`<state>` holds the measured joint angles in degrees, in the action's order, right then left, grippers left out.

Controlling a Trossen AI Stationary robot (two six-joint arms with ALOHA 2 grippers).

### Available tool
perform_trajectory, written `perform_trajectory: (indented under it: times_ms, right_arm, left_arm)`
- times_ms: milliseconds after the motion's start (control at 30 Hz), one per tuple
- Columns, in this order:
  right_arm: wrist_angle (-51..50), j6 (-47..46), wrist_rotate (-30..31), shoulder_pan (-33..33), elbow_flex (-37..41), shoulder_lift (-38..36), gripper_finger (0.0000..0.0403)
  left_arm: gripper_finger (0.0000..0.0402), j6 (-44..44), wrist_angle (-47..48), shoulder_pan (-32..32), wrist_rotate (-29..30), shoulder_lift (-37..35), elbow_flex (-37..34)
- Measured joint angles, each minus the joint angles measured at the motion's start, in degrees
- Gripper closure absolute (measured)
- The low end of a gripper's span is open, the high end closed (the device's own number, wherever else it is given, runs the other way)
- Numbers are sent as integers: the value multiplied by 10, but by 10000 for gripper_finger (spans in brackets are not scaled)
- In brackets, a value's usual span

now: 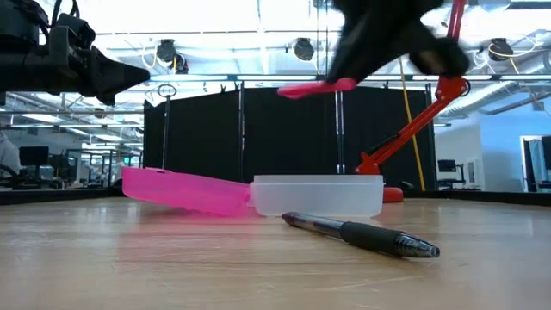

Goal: Pick & place school supplies into a supply box
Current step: Put the pink pen into the pink supply box

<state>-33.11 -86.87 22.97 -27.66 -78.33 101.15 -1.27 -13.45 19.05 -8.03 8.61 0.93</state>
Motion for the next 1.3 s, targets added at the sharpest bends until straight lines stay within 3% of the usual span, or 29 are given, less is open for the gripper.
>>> perform_trajectory:
  times_ms: [267,500,1033,1300]
  right_arm:
    - [0,57,-127,144,4,-3,388]
    - [0,67,-186,206,39,-2,388]
    - [149,51,-203,224,162,-3,388]
    - [153,51,-204,223,164,-3,353]
  left_arm:
    - [360,1,0,0,0,0,0]
    - [360,-27,3,0,4,0,0]
    - [360,-29,-18,0,6,0,0]
    - [360,-30,-18,0,5,0,0]
